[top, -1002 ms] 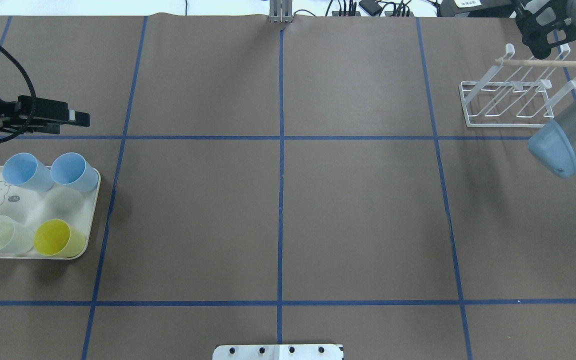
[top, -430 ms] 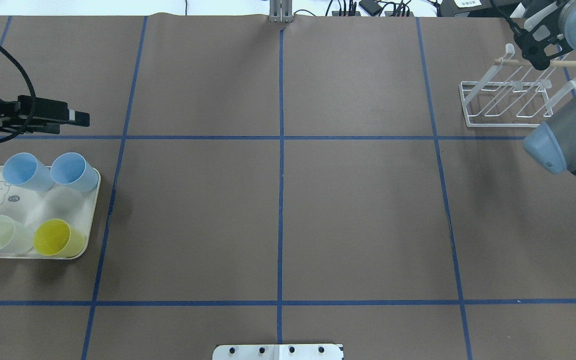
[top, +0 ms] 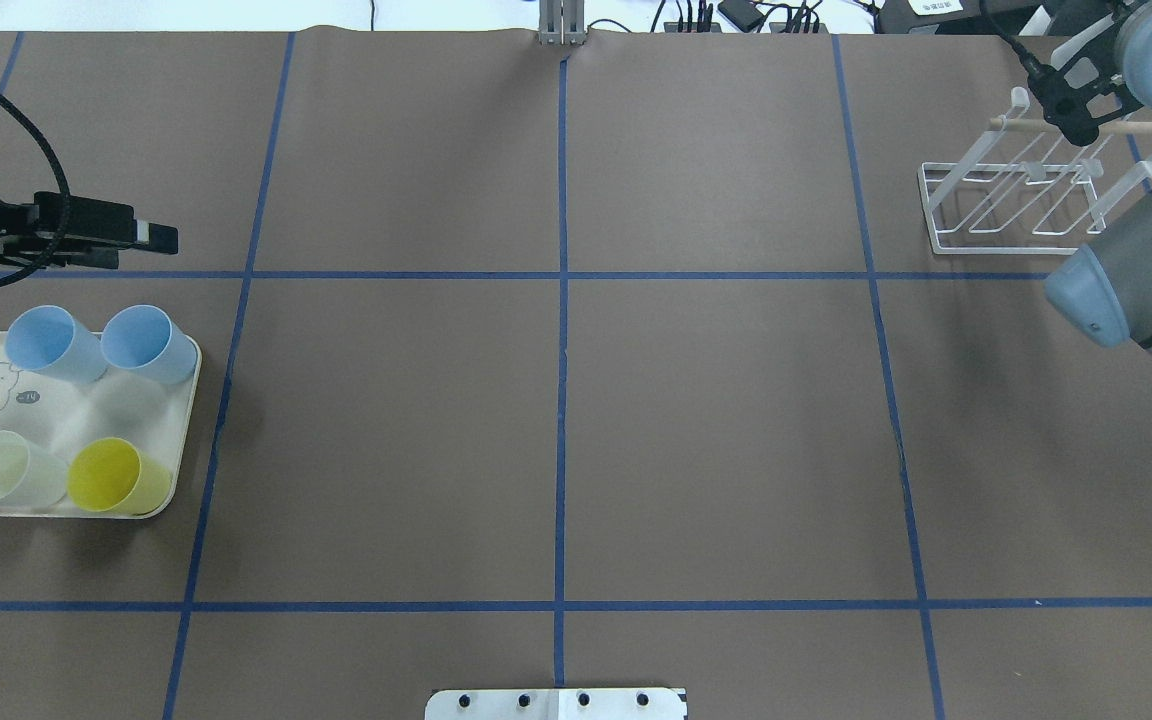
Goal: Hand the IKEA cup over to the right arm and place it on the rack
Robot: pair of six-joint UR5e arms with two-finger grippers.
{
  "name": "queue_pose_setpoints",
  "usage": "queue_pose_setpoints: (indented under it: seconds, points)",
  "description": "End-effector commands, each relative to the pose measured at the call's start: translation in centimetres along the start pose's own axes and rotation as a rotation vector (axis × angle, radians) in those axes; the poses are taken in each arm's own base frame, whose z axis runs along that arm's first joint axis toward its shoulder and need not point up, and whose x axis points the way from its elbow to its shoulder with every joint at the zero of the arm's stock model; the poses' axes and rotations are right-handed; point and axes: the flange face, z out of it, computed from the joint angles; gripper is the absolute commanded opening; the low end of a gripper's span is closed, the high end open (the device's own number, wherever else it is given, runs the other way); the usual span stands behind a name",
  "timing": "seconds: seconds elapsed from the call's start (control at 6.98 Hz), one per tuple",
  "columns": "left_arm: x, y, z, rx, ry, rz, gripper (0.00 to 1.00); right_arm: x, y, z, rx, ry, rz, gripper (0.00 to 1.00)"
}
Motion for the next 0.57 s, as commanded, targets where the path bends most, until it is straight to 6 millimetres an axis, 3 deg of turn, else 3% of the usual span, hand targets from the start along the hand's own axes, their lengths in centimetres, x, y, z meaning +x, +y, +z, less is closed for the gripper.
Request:
queue_pose_setpoints:
  seconds: [0.0, 0.43]
  points:
    - [-0.1, 0.1, 0.0, 0.0, -0.001, -0.001, 1.0, -0.1, -0.1, 0.2, 0.001, -0.004, 0.008, 0.04]
    - [-0.1, 0.0, 0.0, 0.009, -0.005, -0.001, 1.0, -0.9, -0.6, 2.0, -0.005, -0.039, 0.013, 0.06]
